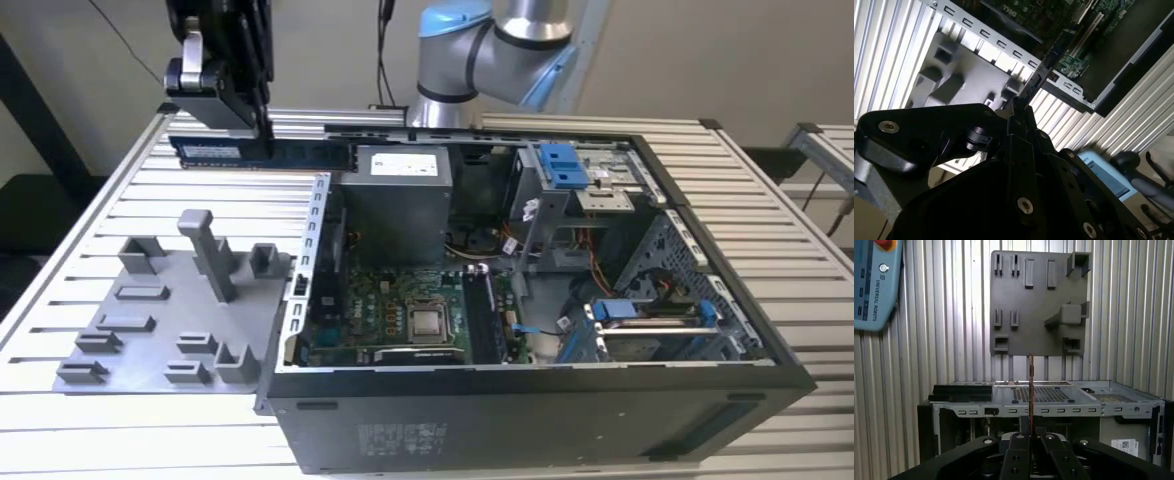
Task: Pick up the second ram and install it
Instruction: 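Pick up the second ram and move it above second insertion slot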
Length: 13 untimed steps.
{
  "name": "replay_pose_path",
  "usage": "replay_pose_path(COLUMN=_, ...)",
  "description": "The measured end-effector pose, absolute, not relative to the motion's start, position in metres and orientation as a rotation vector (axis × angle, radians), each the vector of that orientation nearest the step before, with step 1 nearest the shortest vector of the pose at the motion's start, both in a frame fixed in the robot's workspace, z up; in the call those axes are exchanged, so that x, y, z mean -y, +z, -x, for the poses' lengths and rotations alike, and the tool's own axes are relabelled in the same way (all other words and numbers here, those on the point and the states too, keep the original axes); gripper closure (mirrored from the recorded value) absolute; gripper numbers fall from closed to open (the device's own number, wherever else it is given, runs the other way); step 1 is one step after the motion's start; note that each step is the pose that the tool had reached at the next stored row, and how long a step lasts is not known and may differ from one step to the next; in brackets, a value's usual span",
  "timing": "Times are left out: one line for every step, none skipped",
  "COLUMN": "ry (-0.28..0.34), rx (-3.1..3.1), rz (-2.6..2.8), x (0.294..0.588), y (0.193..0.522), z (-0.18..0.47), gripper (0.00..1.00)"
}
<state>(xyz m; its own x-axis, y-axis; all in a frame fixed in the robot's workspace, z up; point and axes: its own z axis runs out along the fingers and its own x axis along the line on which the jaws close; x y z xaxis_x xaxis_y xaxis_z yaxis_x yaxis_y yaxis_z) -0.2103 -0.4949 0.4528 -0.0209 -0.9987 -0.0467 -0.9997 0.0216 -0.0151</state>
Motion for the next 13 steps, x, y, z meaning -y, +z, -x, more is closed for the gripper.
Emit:
replay_pose_path(ry=0.034, rx=-2.213, rz=2.167, x=0.495, y=0.453, z=0.208, gripper=0.85)
replay_pose_path(ry=0.034, rx=-2.213, rz=2.167, x=0.495, y=0.453, z=0.206, gripper=0.85)
replay_pose_path(ry=0.034, rx=-2.214, rz=2.167, x=0.495, y=0.453, z=0.203, gripper=0.85)
replay_pose_path(ry=0.034, rx=-2.214, rz=2.167, x=0.495, y=0.453, z=0.201, gripper=0.85)
replay_pose_path(ry=0.034, rx=-2.213, rz=2.167, x=0.495, y=0.453, z=0.198, gripper=0.85)
replay_pose_path(ry=0.034, rx=-2.213, rz=2.167, x=0.495, y=0.453, z=0.196, gripper=0.85)
replay_pose_path(ry=0.034, rx=-2.213, rz=2.167, x=0.495, y=0.453, z=0.193, gripper=0.85)
replay_pose_path(ry=0.034, rx=-2.213, rz=2.167, x=0.495, y=0.453, z=0.191, gripper=0.85)
replay_pose_path(ry=0.034, rx=-2.213, rz=2.167, x=0.495, y=0.453, z=0.189, gripper=0.85)
replay_pose_path(ry=0.034, rx=-2.213, rz=2.167, x=0.495, y=0.453, z=0.186, gripper=0.85)
replay_pose_path(ry=0.034, rx=-2.214, rz=2.167, x=0.495, y=0.453, z=0.184, gripper=0.85)
replay_pose_path(ry=0.034, rx=-2.214, rz=2.167, x=0.495, y=0.453, z=0.182, gripper=0.85)
replay_pose_path(ry=0.034, rx=-2.214, rz=2.167, x=0.495, y=0.453, z=0.180, gripper=0.85)
